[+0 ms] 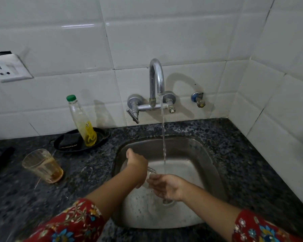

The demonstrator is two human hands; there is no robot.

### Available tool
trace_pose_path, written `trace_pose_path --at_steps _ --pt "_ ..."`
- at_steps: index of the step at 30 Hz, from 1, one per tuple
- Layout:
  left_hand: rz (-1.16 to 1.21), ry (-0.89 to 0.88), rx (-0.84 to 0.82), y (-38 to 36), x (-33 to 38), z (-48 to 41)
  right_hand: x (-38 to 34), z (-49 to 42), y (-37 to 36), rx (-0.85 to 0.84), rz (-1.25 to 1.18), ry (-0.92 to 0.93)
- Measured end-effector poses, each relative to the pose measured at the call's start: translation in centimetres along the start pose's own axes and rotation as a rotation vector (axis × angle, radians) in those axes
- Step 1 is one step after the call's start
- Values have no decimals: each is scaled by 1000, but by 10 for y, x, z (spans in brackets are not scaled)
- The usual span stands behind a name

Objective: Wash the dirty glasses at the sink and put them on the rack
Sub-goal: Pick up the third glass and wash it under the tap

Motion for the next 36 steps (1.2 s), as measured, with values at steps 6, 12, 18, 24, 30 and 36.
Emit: trace_pose_path --at_steps 6,12,18,24,30,36 --pt "534 -72 -42 3 -11 -8 -40 12 4 98 268 399" --pt "1791 -498 -47 18 3 -10 -112 58 -6 389 1392 1328" --pt "1988 -359 7 32 12 -31 -152 66 4 448 1308 1280" --pt "1444 24 455 50 -6 -23 -174 44 -6 688 1354 804" --pt "2015 -690 76 58 -6 -12 -161 74 -18 411 1327 1211" --pt "1550 -65 611 61 -21 -9 -173 53 -15 599 1343 1036"
Point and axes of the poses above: each hand's wrist, its own z-axis away from the middle knuckle, its own y-axis out of the back of the hand, x = y × z, the point moved 8 cm from there along -z, towards the middle knuckle, and after that the axes turned 5 degrees about z, right-handed, at the moved point
